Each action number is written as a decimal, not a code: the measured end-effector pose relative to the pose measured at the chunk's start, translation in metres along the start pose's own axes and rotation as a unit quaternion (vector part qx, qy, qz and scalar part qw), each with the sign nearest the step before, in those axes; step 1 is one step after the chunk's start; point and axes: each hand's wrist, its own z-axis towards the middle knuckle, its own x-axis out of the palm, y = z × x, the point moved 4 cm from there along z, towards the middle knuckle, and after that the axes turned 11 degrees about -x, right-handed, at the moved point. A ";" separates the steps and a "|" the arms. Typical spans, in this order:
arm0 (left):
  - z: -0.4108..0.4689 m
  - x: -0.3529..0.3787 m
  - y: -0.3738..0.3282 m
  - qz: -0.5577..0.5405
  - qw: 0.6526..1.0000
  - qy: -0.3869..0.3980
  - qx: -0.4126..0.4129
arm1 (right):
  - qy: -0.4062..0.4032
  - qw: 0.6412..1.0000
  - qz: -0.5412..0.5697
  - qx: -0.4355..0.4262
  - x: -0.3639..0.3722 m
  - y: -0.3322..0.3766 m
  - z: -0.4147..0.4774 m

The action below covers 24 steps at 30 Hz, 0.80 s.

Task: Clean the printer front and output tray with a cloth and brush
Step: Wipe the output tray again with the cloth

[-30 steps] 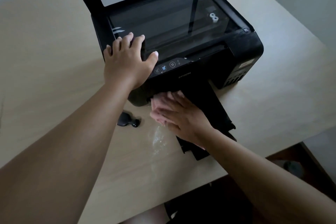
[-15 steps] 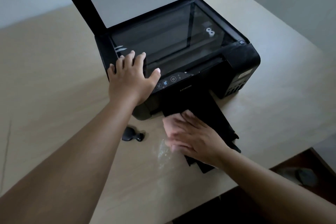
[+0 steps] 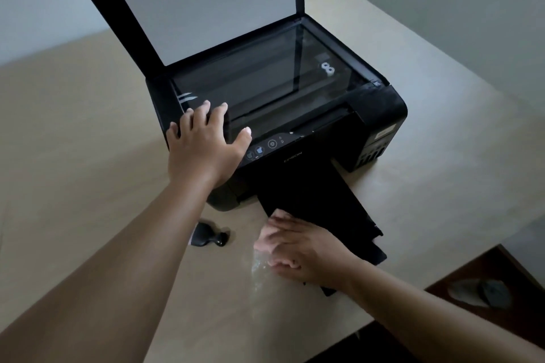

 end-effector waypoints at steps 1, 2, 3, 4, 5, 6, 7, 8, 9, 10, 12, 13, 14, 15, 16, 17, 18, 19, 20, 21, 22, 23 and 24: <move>0.000 0.000 -0.001 -0.002 1.000 -0.003 0.001 | 0.000 1.000 0.006 -0.023 -0.007 -0.001 -0.009; 0.001 -0.001 -0.002 -0.003 1.000 -0.006 0.002 | -0.015 1.000 -0.003 -0.023 -0.015 -0.006 -0.016; 0.002 0.000 -0.002 -0.003 1.000 -0.006 0.002 | -0.043 0.999 -0.024 0.005 -0.022 -0.017 -0.021; 0.002 0.000 -0.002 -0.002 1.000 -0.005 0.002 | -0.081 0.994 -0.046 0.066 -0.030 -0.032 -0.025; 0.002 0.000 -0.001 -0.002 1.000 -0.006 0.002 | -0.123 0.979 -0.077 0.141 -0.037 -0.047 -0.026; 0.001 0.001 -0.001 -0.003 1.000 -0.008 0.001 | -0.156 0.958 -0.115 0.214 -0.041 -0.060 -0.024; 0.002 0.002 0.000 -0.003 1.000 -0.010 -0.001 | -0.169 0.934 -0.160 0.270 -0.041 -0.068 -0.019; 0.002 0.002 0.000 -0.003 1.000 -0.011 -0.002 | -0.162 0.919 -0.204 0.294 -0.036 -0.069 -0.009; 0.003 0.003 0.000 -0.003 1.000 -0.010 -0.002 | -0.152 0.916 -0.233 0.288 -0.029 -0.065 0.003; 0.003 0.002 0.000 -0.002 1.000 -0.009 -0.002 | -0.152 0.927 -0.226 0.257 -0.022 -0.057 0.014; 0.003 0.002 0.002 0.002 1.000 -0.006 -0.003 | -0.126 0.969 -0.148 0.153 -0.006 -0.036 0.027; 0.002 0.002 0.002 0.002 1.000 -0.005 -0.004 | -0.084 0.985 -0.107 0.102 -0.004 -0.026 0.027; 0.002 0.002 0.002 0.002 1.000 -0.004 -0.004 | -0.046 0.994 -0.074 0.067 -0.007 -0.017 0.020; 0.002 0.001 0.002 0.001 1.000 -0.004 -0.003 | -0.020 0.998 -0.045 0.048 -0.012 -0.012 0.011; 0.003 0.001 0.001 -0.001 1.000 -0.004 -0.003 | -0.009 0.998 -0.026 0.050 -0.019 -0.009 -0.001; 0.003 0.001 0.000 -0.003 1.000 -0.002 -0.004 | -0.011 0.998 -0.021 0.066 -0.029 -0.008 -0.012; 0.003 0.001 0.000 -0.003 1.000 0.000 -0.006 | -0.032 0.994 -0.017 0.099 -0.039 -0.007 -0.022; 0.002 0.001 0.000 -0.002 1.000 0.001 -0.006 | -0.077 0.985 -0.006 0.152 -0.051 -0.009 -0.030; 0.002 0.001 0.001 -0.002 1.000 0.002 -0.007 | -0.138 0.969 0.005 0.206 -0.066 -0.010 -0.037; 0.002 0.001 0.001 -0.004 1.000 0.002 -0.007 | -0.198 0.949 0.007 0.247 -0.080 -0.012 -0.043; 0.002 0.002 0.002 -0.007 1.000 0.002 -0.006 | -0.249 0.928 0.006 0.278 -0.093 -0.013 -0.050; 0.003 0.002 0.002 -0.009 1.000 0.002 -0.007 | -0.290 0.909 0.007 0.300 -0.104 -0.013 -0.057; 0.003 0.002 0.002 -0.009 1.000 0.003 -0.007 | -0.323 0.892 0.005 0.315 -0.113 -0.011 -0.066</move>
